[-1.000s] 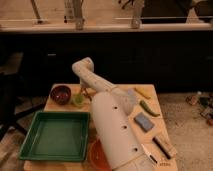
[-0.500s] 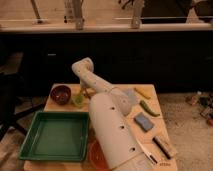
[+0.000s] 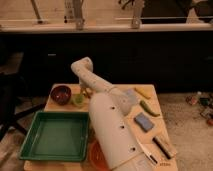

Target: Place fork in metal cup

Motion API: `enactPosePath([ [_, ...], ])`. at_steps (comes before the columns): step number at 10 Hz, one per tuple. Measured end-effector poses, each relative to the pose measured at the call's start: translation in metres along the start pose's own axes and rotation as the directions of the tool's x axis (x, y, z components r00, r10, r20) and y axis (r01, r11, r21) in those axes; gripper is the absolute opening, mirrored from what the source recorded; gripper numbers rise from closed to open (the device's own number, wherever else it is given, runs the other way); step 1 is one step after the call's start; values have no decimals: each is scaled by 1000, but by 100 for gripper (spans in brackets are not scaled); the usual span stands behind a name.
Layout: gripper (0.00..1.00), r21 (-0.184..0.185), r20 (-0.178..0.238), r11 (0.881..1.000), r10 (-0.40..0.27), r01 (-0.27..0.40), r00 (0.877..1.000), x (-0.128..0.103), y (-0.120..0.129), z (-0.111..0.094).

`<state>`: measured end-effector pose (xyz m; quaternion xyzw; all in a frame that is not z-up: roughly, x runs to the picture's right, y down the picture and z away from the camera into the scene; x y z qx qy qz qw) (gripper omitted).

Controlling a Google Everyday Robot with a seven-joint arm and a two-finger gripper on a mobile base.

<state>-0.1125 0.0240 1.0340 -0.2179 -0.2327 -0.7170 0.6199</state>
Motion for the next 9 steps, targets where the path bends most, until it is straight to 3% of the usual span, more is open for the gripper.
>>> enactPosePath([
  [2, 0, -3, 3, 1000, -1, 1, 1000, -1, 1, -2],
  [9, 0, 18, -12, 1000, 6, -5, 1000, 0, 4, -5],
])
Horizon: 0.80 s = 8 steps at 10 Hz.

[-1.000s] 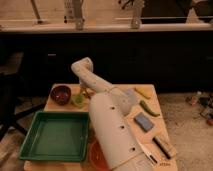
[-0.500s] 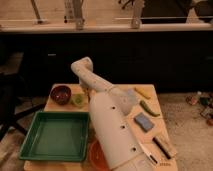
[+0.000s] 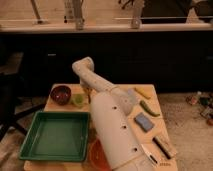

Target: Place fork in metal cup

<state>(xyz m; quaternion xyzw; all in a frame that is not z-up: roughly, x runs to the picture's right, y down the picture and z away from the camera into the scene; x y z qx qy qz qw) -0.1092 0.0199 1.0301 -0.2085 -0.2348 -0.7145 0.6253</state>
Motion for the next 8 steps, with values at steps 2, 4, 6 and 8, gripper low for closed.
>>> enactPosePath([
  [2, 0, 16, -27, 1000, 5, -4, 1000, 3, 0, -11],
  [4, 0, 37, -52, 999, 3, -1, 999, 5, -6, -24],
  [6, 0, 51, -69, 999, 3, 0, 998, 7, -9, -35],
  [8, 0, 59, -84, 998, -2, 7, 996, 8, -14, -51],
])
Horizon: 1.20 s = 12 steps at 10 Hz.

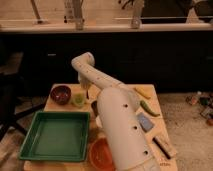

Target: Place fork in metal cup

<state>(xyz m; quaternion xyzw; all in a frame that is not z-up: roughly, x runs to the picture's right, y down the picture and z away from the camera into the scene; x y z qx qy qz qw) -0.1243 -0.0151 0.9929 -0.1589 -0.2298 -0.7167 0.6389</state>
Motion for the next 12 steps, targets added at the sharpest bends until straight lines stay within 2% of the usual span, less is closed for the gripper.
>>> enactPosePath([
  [5, 0, 3, -38, 999, -35, 35, 999, 0, -7, -49],
  [7, 0, 8, -45, 999, -50, 50, 998, -4, -8, -59],
  [10, 0, 19, -43, 995, -94, 95, 995, -14, -13, -74],
  [12, 0, 31, -37, 990, -138, 139, 990, -31, -19, -92],
])
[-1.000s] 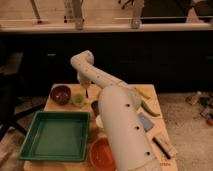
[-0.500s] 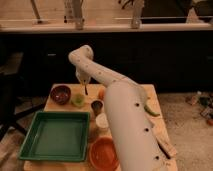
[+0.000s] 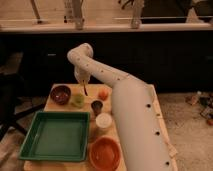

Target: Place fork in metal cup

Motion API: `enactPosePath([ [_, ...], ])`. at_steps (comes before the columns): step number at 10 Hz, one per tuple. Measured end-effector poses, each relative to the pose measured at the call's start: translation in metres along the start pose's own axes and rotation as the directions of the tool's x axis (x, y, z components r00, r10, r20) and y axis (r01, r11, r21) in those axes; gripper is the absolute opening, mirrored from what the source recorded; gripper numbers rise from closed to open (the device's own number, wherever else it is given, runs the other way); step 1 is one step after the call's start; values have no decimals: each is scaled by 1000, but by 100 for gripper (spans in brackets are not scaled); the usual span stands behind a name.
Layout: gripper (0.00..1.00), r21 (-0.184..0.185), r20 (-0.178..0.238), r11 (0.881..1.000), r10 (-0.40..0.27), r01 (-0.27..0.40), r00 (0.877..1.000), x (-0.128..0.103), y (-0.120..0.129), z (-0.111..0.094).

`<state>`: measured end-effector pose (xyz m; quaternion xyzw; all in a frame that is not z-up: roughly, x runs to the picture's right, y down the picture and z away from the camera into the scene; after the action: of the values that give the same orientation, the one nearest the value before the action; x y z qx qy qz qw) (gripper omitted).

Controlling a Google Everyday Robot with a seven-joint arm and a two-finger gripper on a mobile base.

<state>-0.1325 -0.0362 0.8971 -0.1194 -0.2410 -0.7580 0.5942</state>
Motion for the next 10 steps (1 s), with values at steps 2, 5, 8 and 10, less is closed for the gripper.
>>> enactPosePath([
  [2, 0, 1, 5, 999, -39, 39, 999, -12, -4, -12],
  [5, 0, -13, 17, 997, -75, 75, 997, -31, -7, -26],
  [8, 0, -30, 26, 998, -62, 63, 998, -44, 5, -32],
  [10, 0, -41, 32, 998, -36, 38, 999, -55, 20, -35],
])
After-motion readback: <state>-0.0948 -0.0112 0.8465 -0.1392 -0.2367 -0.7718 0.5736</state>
